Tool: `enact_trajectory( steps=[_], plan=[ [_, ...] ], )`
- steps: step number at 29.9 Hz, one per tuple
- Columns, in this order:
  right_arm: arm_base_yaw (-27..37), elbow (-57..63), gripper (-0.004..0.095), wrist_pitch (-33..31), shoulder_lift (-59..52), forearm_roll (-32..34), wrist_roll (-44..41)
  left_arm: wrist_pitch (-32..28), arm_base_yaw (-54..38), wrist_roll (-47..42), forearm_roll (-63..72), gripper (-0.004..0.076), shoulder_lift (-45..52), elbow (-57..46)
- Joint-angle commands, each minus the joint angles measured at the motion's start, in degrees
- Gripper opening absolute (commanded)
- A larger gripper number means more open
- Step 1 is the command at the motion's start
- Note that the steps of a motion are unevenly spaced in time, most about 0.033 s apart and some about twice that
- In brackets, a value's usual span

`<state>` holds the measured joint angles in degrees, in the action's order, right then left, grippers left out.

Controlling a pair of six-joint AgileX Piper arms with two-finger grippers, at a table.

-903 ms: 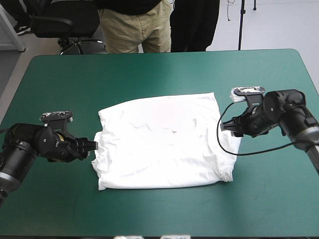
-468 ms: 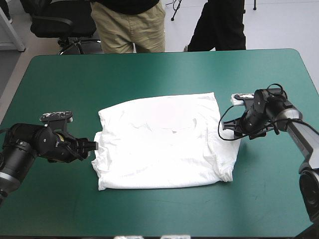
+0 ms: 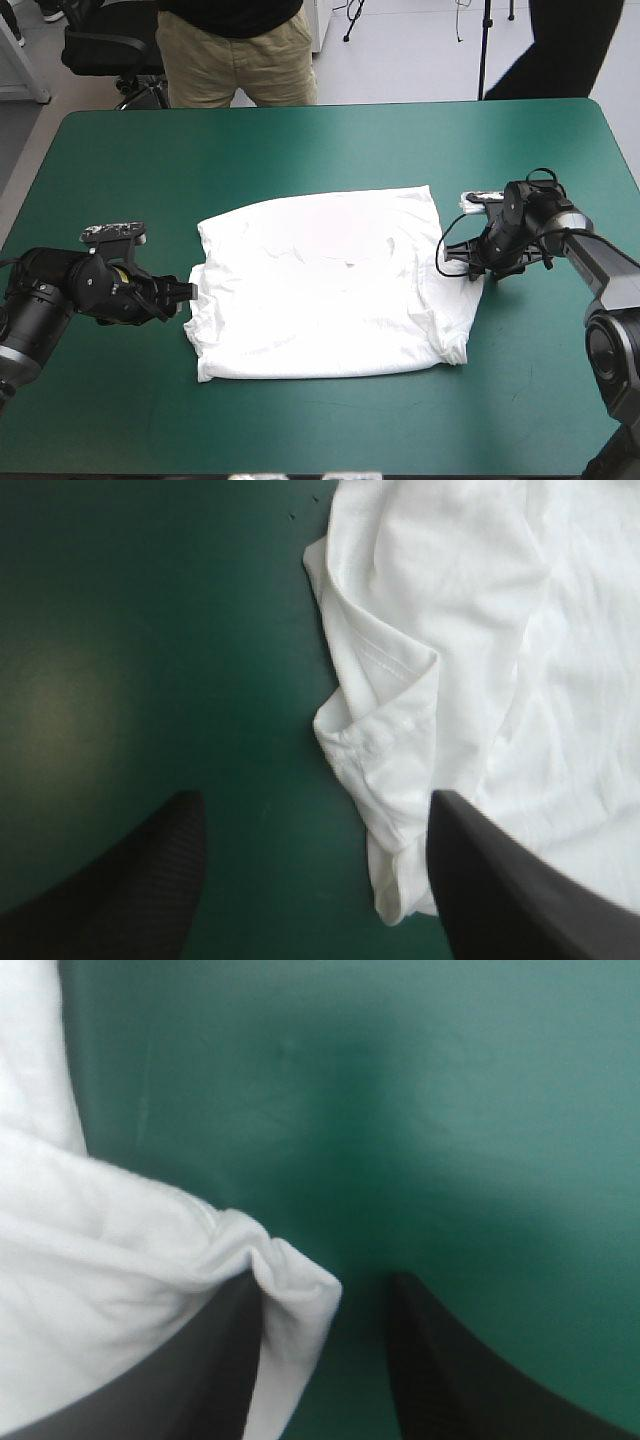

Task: Fold the cloth

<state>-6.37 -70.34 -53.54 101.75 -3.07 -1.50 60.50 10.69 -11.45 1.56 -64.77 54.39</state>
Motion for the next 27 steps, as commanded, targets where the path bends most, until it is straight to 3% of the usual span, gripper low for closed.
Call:
enact_trajectory(
  steps=[1,4,15,20,27],
  plan=[
    [0.5,-0.8,0.0243,-0.1,-0.4,-1.2,2.0,-1.6,0.0,-0.3,0.7,0.0464,0.8,1.7],
    [0.5,-1.0,-0.0022,-0.5,-0.6,-2.3,4.8,-1.5,0.0,-0.3,0.7,0.0464,0.8,1.7],
    [-1.5,-11.3,-0.0017,-3.8,-4.3,-4.6,5.2,-1.2,0.0,-0.3,0.7,0.0445,0.8,1.7],
    [-7.0,-16.2,-0.0017,-4.0,-3.8,-10.1,8.1,-1.2,0.0,-0.3,0.7,0.0410,0.8,1.7],
    [-15.4,-16.8,-0.0017,-2.8,0.3,-10.4,8.1,-1.2,0.0,-0.3,0.9,0.0389,0.8,1.7]
  ],
)
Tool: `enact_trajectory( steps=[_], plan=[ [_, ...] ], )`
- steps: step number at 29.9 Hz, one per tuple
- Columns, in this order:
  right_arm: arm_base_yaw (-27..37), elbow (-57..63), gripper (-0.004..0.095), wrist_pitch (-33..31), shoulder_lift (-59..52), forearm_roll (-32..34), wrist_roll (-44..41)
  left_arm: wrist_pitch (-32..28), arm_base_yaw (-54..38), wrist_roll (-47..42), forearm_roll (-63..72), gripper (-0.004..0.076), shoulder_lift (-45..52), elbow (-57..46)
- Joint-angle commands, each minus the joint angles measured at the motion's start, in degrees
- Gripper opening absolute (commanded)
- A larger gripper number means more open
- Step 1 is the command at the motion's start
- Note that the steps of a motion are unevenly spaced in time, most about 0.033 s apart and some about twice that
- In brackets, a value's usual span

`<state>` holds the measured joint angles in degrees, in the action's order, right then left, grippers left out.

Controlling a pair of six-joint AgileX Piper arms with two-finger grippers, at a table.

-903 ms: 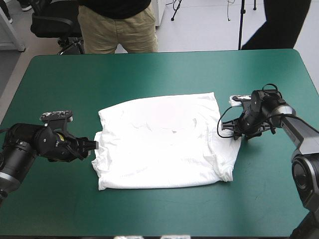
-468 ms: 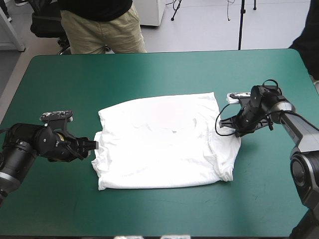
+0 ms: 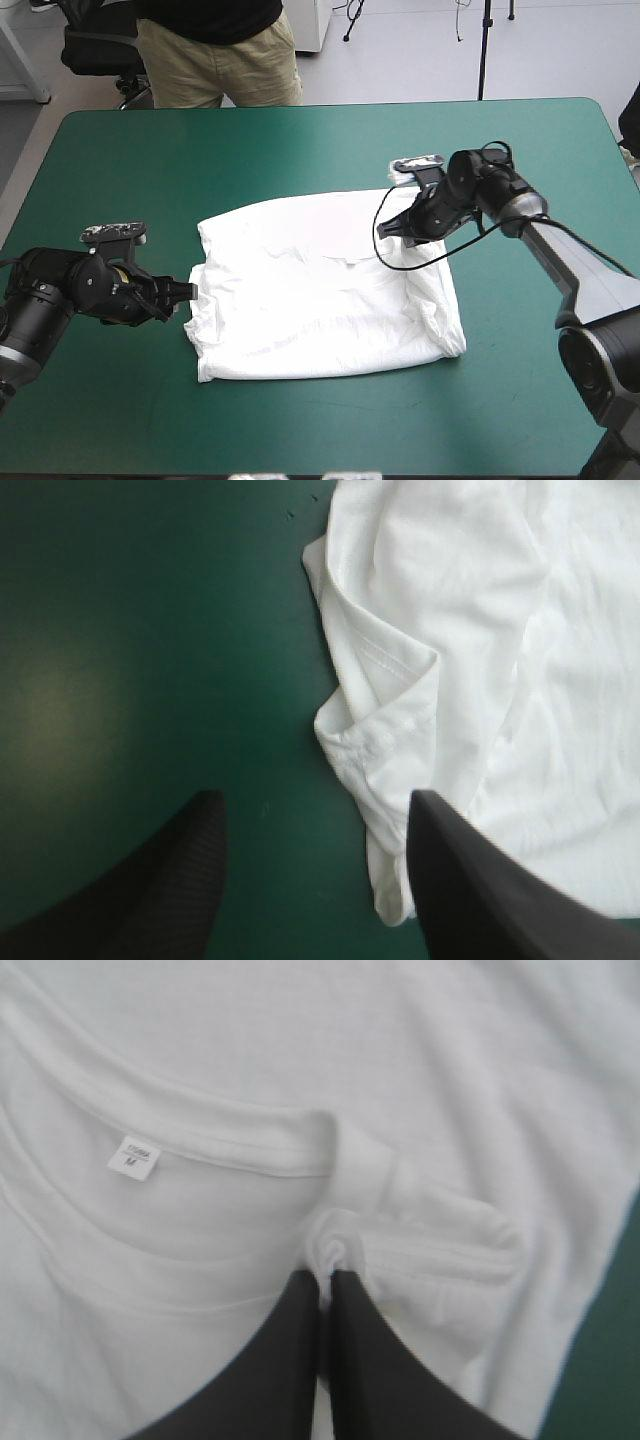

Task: Fold the cloth

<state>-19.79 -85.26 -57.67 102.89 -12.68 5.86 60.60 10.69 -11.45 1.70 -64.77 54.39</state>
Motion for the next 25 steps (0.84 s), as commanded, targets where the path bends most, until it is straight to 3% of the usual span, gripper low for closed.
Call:
enact_trajectory(
  steps=[1,6,12,14,18,25],
  plan=[
    [-2.7,-1.9,-0.0017,1.7,-0.3,-0.7,0.8,-1.3,0.0,-0.3,0.7,0.0388,0.8,1.7],
    [-4.6,-1.9,0.0049,2.0,2.0,-1.2,0.7,-1.3,0.0,-0.1,0.7,0.0384,0.8,1.7],
    [-4.7,-2.6,0.0424,-1.0,2.4,-3.7,0.3,-1.2,0.0,3.2,3.1,0.0385,0.8,1.7],
    [-4.7,-3.9,0.0496,-4.0,2.3,-4.3,0.5,-1.2,0.0,3.4,3.5,0.0385,0.8,1.7],
    [-4.7,-5.6,0.0500,-6.1,-1.7,-2.3,0.9,-0.1,0.0,4.2,5.1,0.0398,0.8,1.7],
    [-4.0,-5.5,0.0499,-10.8,-13.4,6.1,-2.1,2.3,0.9,3.9,6.8,0.0557,0.8,1.4]
  ],
)
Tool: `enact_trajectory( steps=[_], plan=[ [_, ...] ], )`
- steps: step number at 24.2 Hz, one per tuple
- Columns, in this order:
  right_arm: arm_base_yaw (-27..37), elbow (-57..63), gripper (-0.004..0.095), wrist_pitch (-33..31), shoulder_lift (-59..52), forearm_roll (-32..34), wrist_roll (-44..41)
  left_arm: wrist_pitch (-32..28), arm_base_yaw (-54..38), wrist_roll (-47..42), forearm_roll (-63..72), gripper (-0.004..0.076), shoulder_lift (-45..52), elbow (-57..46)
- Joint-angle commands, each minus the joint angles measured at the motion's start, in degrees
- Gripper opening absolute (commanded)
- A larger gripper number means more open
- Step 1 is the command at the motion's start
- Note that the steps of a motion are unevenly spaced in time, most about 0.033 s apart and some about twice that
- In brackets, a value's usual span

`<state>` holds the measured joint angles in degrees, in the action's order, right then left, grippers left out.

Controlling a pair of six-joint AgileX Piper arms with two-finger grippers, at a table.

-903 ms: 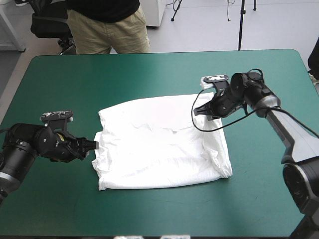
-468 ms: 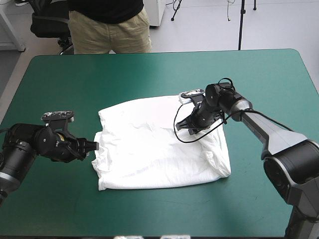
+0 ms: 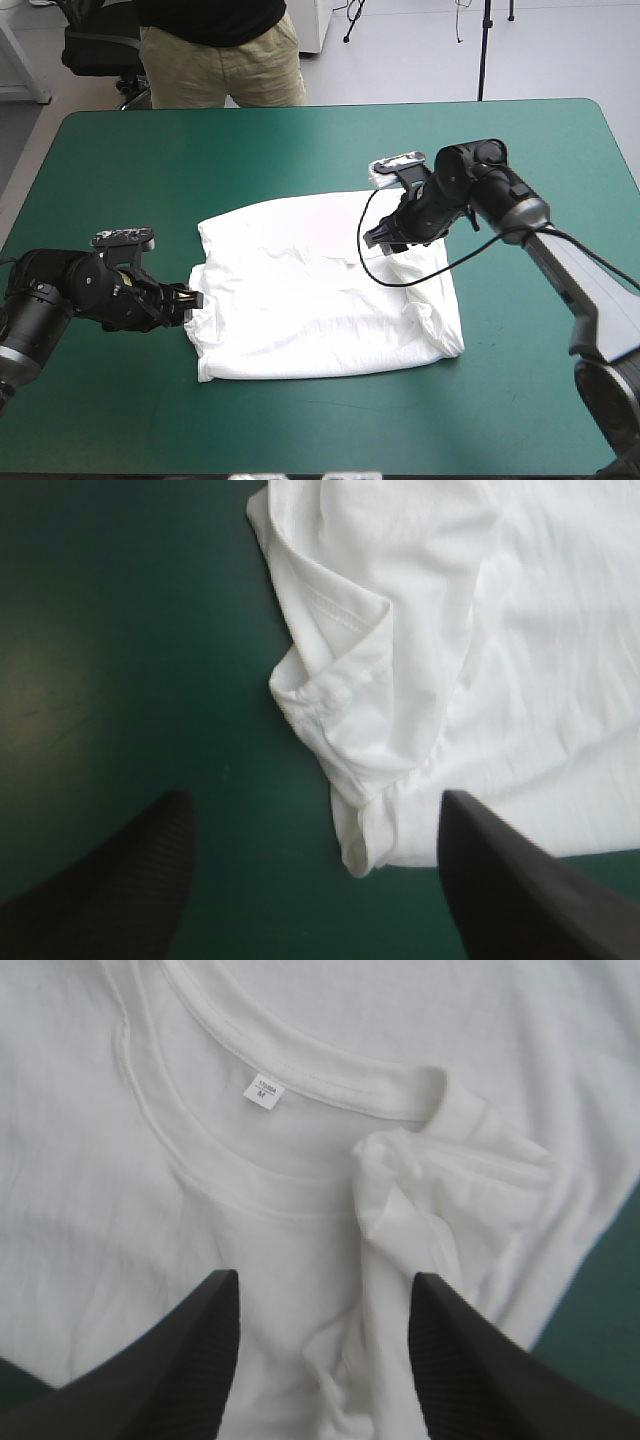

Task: Fold the cloth

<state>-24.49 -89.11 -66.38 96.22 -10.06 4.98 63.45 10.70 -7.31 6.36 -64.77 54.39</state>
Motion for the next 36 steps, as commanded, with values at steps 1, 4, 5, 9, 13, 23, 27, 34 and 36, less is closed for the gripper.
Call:
enact_trajectory(
  steps=[1,4,5,9,13,23,27,34,36],
  plan=[
    [1.2,-1.3,0.0499,-2.8,-8.4,5.5,-2.0,-0.8,1.1,-0.2,2.6,0.0563,0.8,1.0],
    [3.1,-0.1,0.0499,-4.1,-12.7,7.2,-3.4,-3.7,2.5,-0.9,3.8,0.0563,0.8,-0.9],
    [4.6,0.1,0.0499,-4.5,-14.8,7.0,-3.9,-5.8,3.7,-2.4,3.7,0.0557,0.6,-2.1],
    [7.3,0.2,0.0475,-4.6,-17.7,6.9,-3.9,-8.6,6.7,-6.0,1.9,0.0509,-1.1,-7.6],
    [7.3,0.2,0.0459,-4.9,-17.8,6.7,-4.0,-12.4,9.2,-7.2,2.1,0.0504,-4.2,-12.1],
    [7.3,0.6,0.0439,-5.1,-17.8,6.3,-4.4,-13.6,11.9,-7.4,2.5,0.0260,-13.7,-15.2],
    [7.1,3.0,0.0452,-5.1,-17.8,4.4,-4.0,-15.7,12.9,-6.6,3.1,-0.0015,-13.7,-15.2],
    [4.5,12.1,0.0620,-5.1,-17.8,5.3,-5.7,-16.1,12.9,-6.5,2.7,-0.0017,-13.7,-15.2],
    [3.1,15.4,0.0619,-4.7,-17.8,7.8,-8.0,-16.1,12.9,-6.2,2.7,-0.0017,-13.7,-15.2]
  ],
)
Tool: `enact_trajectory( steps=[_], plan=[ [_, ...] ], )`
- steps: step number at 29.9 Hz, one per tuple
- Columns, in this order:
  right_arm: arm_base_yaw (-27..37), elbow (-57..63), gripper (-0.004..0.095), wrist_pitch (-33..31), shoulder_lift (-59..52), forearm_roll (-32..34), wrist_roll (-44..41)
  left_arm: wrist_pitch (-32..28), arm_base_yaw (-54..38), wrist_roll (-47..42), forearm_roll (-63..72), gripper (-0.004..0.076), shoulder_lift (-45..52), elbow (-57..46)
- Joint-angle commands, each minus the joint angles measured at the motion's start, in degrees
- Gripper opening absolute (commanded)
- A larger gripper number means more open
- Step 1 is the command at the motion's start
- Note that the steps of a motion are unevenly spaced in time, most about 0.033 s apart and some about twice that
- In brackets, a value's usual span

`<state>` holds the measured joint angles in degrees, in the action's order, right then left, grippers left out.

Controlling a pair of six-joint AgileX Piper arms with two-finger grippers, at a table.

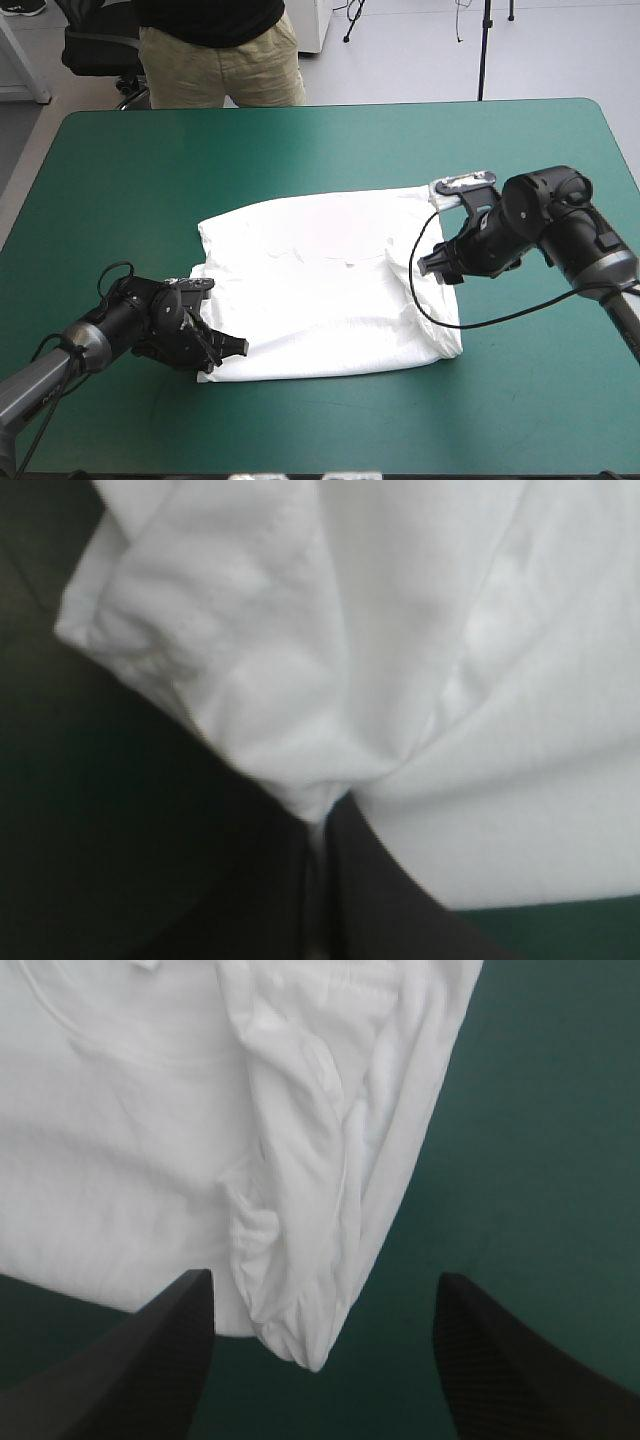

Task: Fold the cloth

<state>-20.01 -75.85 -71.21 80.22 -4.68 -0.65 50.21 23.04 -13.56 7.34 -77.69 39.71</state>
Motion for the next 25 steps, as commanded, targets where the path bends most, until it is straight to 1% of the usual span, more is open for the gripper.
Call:
enact_trajectory(
  steps=[1,4,11,19,25],
  plan=[
    [-2.0,3.4,0.0619,0.7,-1.8,3.4,-3.0,-2.8,0.6,0.0,1.7,-0.0017,-0.7,-0.5],
    [-4.4,7.5,0.0617,4.7,-1.8,6.2,-5.7,-2.8,0.6,0.1,1.7,-0.0017,-0.7,-0.5],
    [-5.7,17.1,0.0564,12.1,-1.8,6.0,-11.4,-2.8,0.6,0.4,1.7,-0.0017,-0.7,-0.5],
    [-5.7,26.2,0.0516,21.9,-1.7,4.2,-12.7,-3.4,0.6,1.7,1.7,-0.0017,-0.7,-0.5],
    [-5.8,28.9,0.0463,24.5,0.1,3.6,-13.6,-3.9,0.6,1.7,1.7,-0.0017,-0.7,-0.5]
  ],
)
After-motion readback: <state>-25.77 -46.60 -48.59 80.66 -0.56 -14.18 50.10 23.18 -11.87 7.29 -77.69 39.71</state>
